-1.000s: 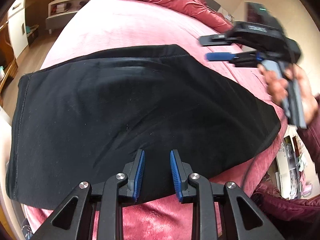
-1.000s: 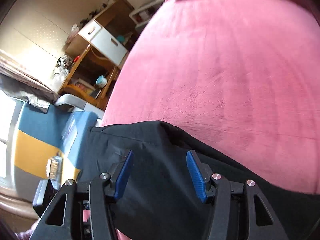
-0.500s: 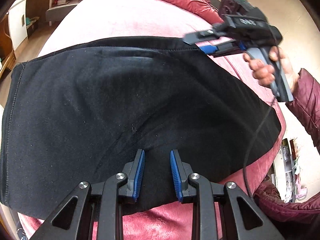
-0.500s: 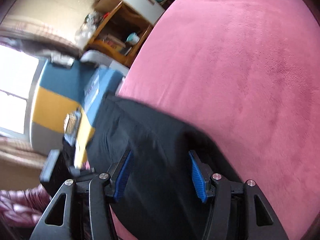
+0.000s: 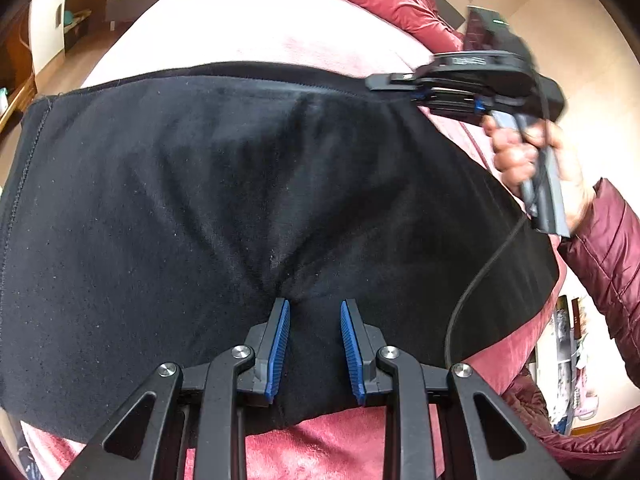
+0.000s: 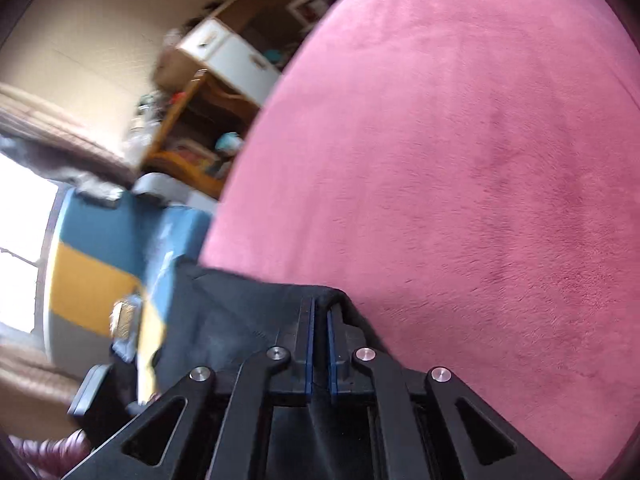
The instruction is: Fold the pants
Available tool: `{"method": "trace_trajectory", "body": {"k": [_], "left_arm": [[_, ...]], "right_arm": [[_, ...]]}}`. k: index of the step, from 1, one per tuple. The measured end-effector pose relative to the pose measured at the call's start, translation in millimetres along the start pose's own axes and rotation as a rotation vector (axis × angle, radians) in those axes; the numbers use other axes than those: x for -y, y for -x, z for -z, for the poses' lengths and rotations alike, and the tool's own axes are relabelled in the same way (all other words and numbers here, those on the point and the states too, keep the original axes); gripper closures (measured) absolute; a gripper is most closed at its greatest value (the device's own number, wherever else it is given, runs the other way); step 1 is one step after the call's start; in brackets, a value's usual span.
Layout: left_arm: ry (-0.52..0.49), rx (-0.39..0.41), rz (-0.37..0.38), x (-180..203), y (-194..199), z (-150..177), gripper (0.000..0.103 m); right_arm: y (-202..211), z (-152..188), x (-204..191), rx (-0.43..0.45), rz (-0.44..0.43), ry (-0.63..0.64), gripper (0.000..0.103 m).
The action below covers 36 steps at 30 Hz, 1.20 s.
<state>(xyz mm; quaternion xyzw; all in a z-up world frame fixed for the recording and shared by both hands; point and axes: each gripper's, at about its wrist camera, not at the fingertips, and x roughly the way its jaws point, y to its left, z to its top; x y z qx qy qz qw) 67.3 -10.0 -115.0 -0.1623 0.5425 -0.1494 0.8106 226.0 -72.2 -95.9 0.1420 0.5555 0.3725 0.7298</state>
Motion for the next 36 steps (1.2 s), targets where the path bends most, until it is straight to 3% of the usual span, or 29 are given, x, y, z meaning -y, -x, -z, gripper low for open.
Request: {"method": "trace_trajectory", "body": {"k": [2,4,7,9,10,12,18,23,25,27,31,35,36], "left_arm": [[-0.009,-0.005,-0.016,1,1,0,0.076],[0.0,-0.016,-0.026,1,4,-4,0.076],[-0.023,0.05,-0.008,10,23,-14,0.076],[-0.029,0.091,0.006,11,34,-24,0.076],[-0.023,0.097,0.002,9,36,-30,0.075],[-0.018,0.11,-0.028,3,37,-40,0.075],[-0.009,0.13,-0.095,-12,31,-61,0.075],[0.08,0.087,-0.17,-39,13,-69,0.074],[0.075,0.092,-0.169,-42,12,-68,0.074],[0.07,0.093,-0.181,-40,12,-68,0.074],[0.087,0.124,-0.178,-28,27,-59,0.069],[0.169,0.179,-0.153,-48,67,-40,0.064],[0.195,0.199,-0.153,-56,80,-34,0.064]], "right_arm": [[-15,-2,4,-0.009,0.049,-0.045,0.098],[-21,1,-6,0.0,0.101,-0.002,0.098],[-18,3,-20,0.005,0.108,-0.012,0.097],[-5,6,-29,0.028,0.088,-0.019,0.088],[5,10,-33,0.05,0.101,-0.016,0.076],[21,18,-37,0.092,0.099,-0.031,0.07],[73,66,-44,0.143,0.075,-0.035,0.071],[57,86,-28,0.053,0.236,-0.027,0.074],[37,86,-25,0.041,0.387,-0.01,0.093],[35,84,-22,0.072,0.407,-0.035,0.095],[37,83,-23,0.094,0.404,-0.072,0.094],[45,92,-29,0.107,0.406,-0.079,0.088],[49,96,-32,0.118,0.41,-0.078,0.082]]}}
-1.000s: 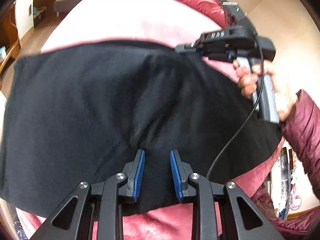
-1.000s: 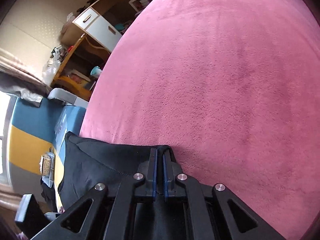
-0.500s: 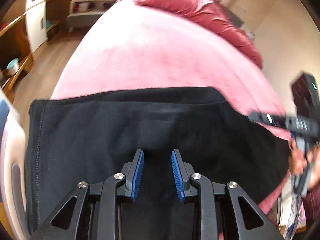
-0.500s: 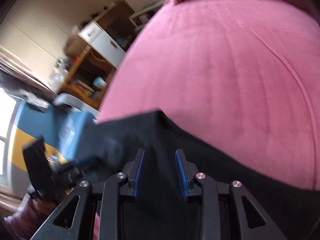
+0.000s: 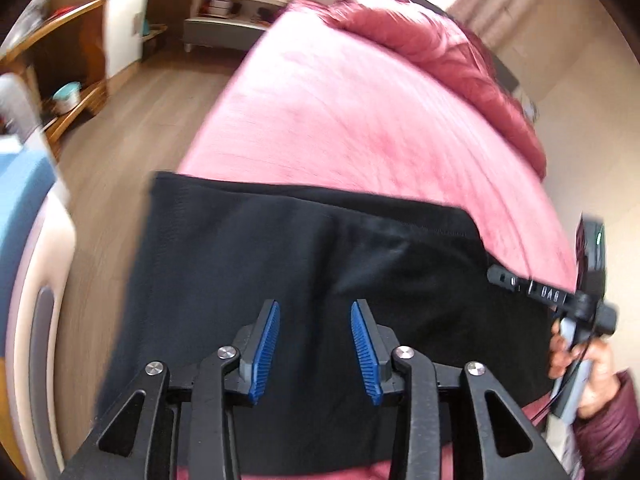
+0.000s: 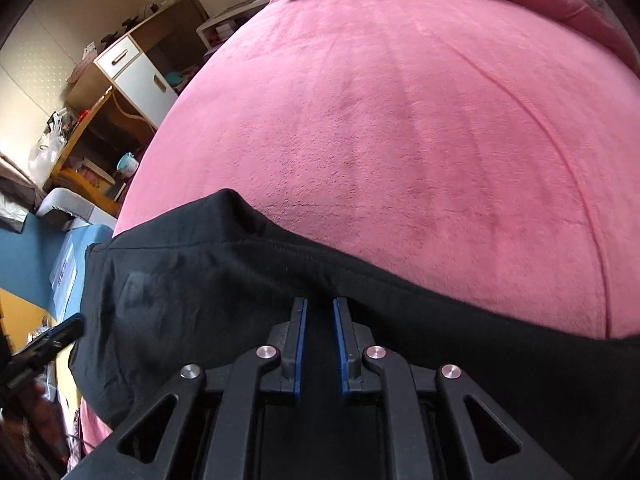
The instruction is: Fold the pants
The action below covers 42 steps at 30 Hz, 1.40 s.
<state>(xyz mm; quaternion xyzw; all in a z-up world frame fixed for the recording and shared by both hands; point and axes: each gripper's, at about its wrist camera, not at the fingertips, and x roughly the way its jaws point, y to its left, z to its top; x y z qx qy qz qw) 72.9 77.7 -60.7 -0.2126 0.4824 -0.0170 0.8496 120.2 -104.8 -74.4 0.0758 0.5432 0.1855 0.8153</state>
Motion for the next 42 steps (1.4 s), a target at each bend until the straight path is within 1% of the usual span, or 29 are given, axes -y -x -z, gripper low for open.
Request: {"method": "trace_trajectory", "body": {"k": [1,4,6,9,12,15,19,22,24,28,29,32,33,34,36,38,40,42], "left_arm": [[0.028,0.014,-0.005,-12,10,2,0.063],[0.122,0.039,-0.01,-46,37,8,0.063],[0.197,0.056,-0.03,-75,56,17,0.063],[0.313,0.068,-0.04,-112,71,36,0.063],[0.378,0.048,-0.04,-130,67,53,0.063],[0.402,0.005,-0.018,-131,56,62,0.063],[0.383,-0.032,-0.03,-122,44,68,0.063],[0.358,-0.085,-0.108,-117,26,71,0.063],[0.346,-0.097,-0.121,-115,20,75,0.063],[0.313,-0.094,-0.158,-109,19,79,0.062],[0.306,-0.092,-0.17,-107,21,78,0.062],[0.292,-0.043,-0.222,-99,33,73,0.063],[0.281,-0.008,-0.239,-94,42,70,0.063],[0.275,0.01,-0.238,-91,47,68,0.063],[0.249,0.065,-0.21,-79,59,63,0.063],[0.208,0.084,-0.19,-68,64,59,0.062],[0.163,0.082,-0.167,-54,61,58,0.062],[0.104,0.059,-0.12,-35,53,58,0.062]], "right_arm": [[7,5,-1,0.014,-0.004,0.0,0.077],[21,21,-12,0.038,-0.049,0.006,0.072],[31,35,-21,0.047,-0.071,0.029,0.07],[41,55,-39,0.043,-0.109,0.084,0.067],[44,76,-54,0.017,-0.136,0.136,0.063],[40,96,-62,-0.012,-0.141,0.16,0.06],[39,120,-60,-0.052,-0.139,0.154,0.059],[36,129,-52,-0.062,-0.129,0.128,0.058],[37,134,-45,-0.066,-0.114,0.106,0.058],[28,141,-27,-0.094,-0.124,0.054,0.058],[27,141,-23,-0.087,-0.137,0.044,0.058],[29,142,-19,-0.078,-0.159,0.017,0.058],[33,142,-14,-0.074,-0.167,0.01,0.058],[36,142,-12,-0.068,-0.171,0.0,0.058],[47,141,-4,-0.051,-0.177,-0.017,0.056],[60,141,8,-0.024,-0.189,-0.049,0.055],[77,143,30,0.012,-0.195,-0.113,0.054],[93,147,55,0.048,-0.178,-0.183,0.054]]}}
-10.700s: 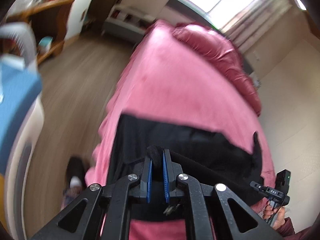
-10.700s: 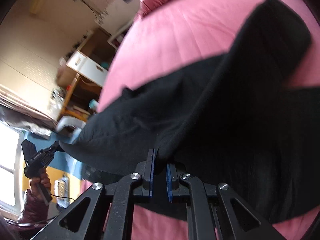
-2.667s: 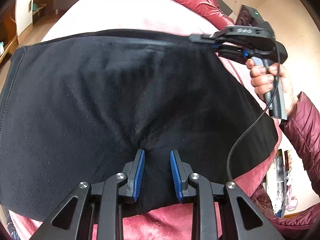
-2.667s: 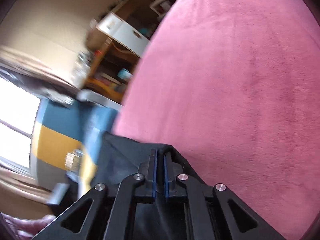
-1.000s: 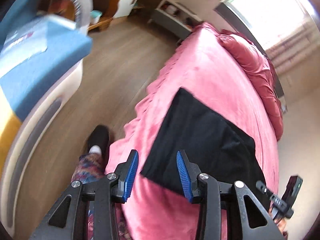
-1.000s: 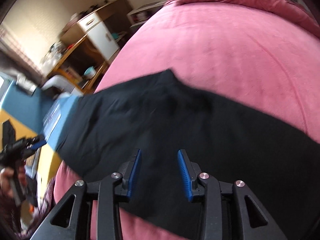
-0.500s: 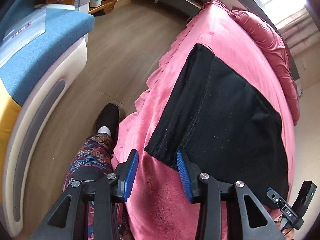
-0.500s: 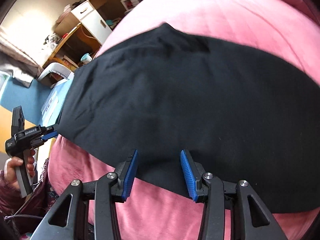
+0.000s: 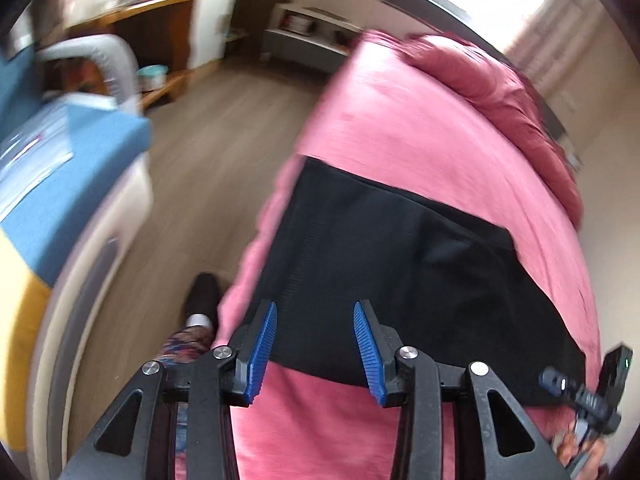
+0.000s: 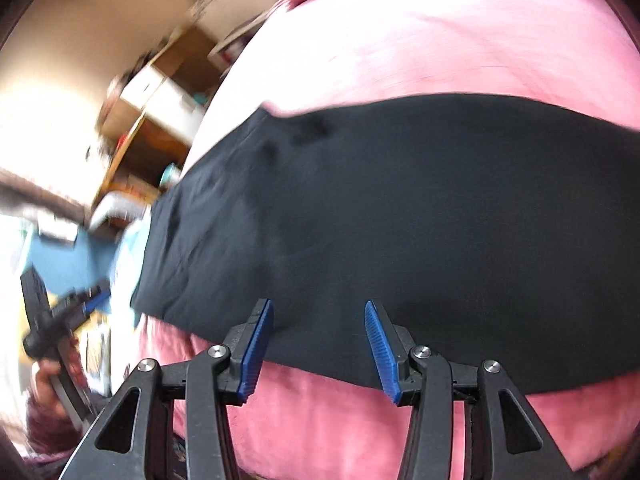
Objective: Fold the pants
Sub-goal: 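Open the right gripper and move it to the pants leg end, then grasp the pants leg end with the right gripper and lift it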
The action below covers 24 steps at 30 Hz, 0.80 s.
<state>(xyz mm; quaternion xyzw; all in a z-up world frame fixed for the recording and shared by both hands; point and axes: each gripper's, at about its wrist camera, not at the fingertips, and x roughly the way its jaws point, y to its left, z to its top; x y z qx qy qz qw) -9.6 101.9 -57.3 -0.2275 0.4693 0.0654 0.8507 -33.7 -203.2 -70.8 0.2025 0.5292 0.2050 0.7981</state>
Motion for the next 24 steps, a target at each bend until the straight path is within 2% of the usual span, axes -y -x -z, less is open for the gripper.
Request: {"method": "trace_trajectory", "body": {"k": [8,12,17,24], "left_arm": [[-0.174,-0.094,0.1,69,-28,15,0.062],[-0.289,-0.129,0.138,109,-39,22,0.062],[-0.48,-0.172,0.155,159,-52,41,0.062],[-0.795,-0.287,0.198,222,-67,66,0.061]], "right_arm": [[90,12,124,0.194,0.089,-0.354,0.054],[125,27,170,0.272,0.118,-0.485,0.054],[165,43,219,0.368,0.151,-0.615,0.054],[210,72,297,0.5,0.184,-0.839,0.054]]}}
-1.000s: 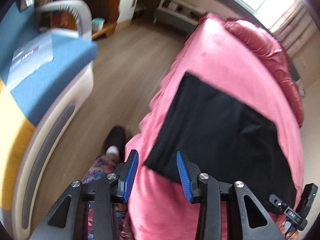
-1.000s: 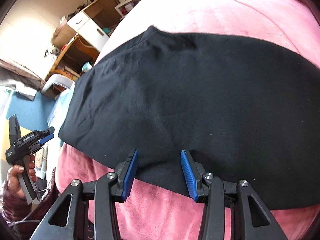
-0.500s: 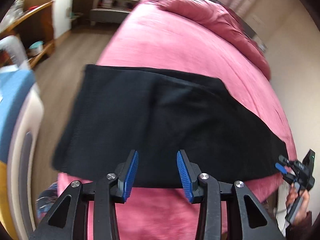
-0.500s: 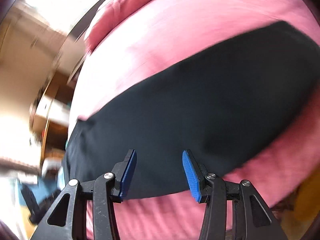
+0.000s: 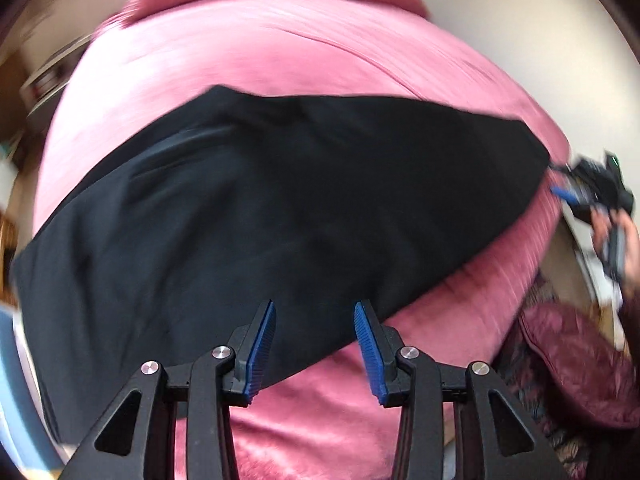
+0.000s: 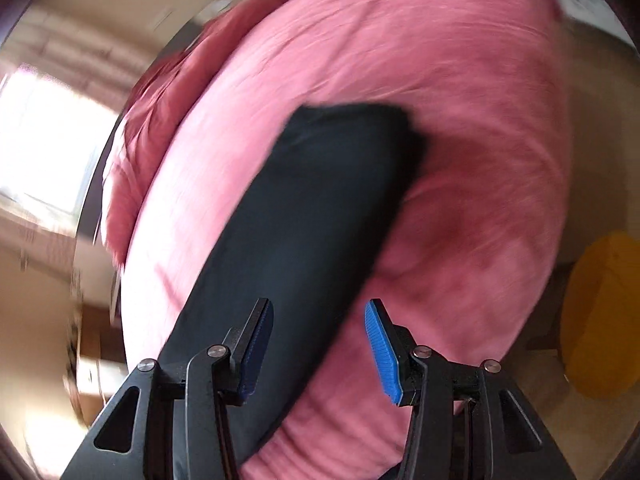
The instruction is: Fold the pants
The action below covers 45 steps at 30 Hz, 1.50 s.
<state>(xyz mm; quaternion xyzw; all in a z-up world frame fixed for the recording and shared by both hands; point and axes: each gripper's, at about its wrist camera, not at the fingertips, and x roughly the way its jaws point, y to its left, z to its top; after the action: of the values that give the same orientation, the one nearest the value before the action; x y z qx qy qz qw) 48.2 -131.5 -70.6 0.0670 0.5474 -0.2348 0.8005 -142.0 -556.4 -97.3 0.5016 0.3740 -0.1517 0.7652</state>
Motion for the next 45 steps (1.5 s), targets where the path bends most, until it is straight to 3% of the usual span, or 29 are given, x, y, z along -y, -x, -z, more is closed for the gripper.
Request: {"method": "trace_trajectory", "body": {"k": [6,12,18,21,24,31,36,45], "left_arm": [[-0.019,0.004,0.042,16,-13,-31,0.06],[0.118,-0.015,0.112,20,-40,-41,0.06],[0.15,-0.027,0.124,29,-63,-51,0.06],[0.168,-0.032,0.107,31,-70,-57,0.06],[0.187,-0.024,0.115,29,-69,-56,0.06],[0.256,-0.008,0.165,10,-60,-48,0.06],[0.293,0.006,0.191,-5,-49,-41,0.06],[0.416,0.038,0.266,-49,-28,-20,0.06]], "right_arm": [[-4,-33,43,0.055,-0.038,-0.155,0.052],[-12,-64,59,0.077,-0.078,-0.203,0.054],[-39,-77,42,0.07,-0.09,-0.209,0.066],[-44,-83,27,0.058,-0.071,-0.177,0.083],[-23,-80,2,0.076,-0.125,-0.062,0.084],[15,-44,-96,0.015,-0.208,0.296,0.084],[15,2,-152,-0.059,-0.222,0.498,0.084],[-18,121,-224,-0.295,-0.224,0.814,0.085]]}}
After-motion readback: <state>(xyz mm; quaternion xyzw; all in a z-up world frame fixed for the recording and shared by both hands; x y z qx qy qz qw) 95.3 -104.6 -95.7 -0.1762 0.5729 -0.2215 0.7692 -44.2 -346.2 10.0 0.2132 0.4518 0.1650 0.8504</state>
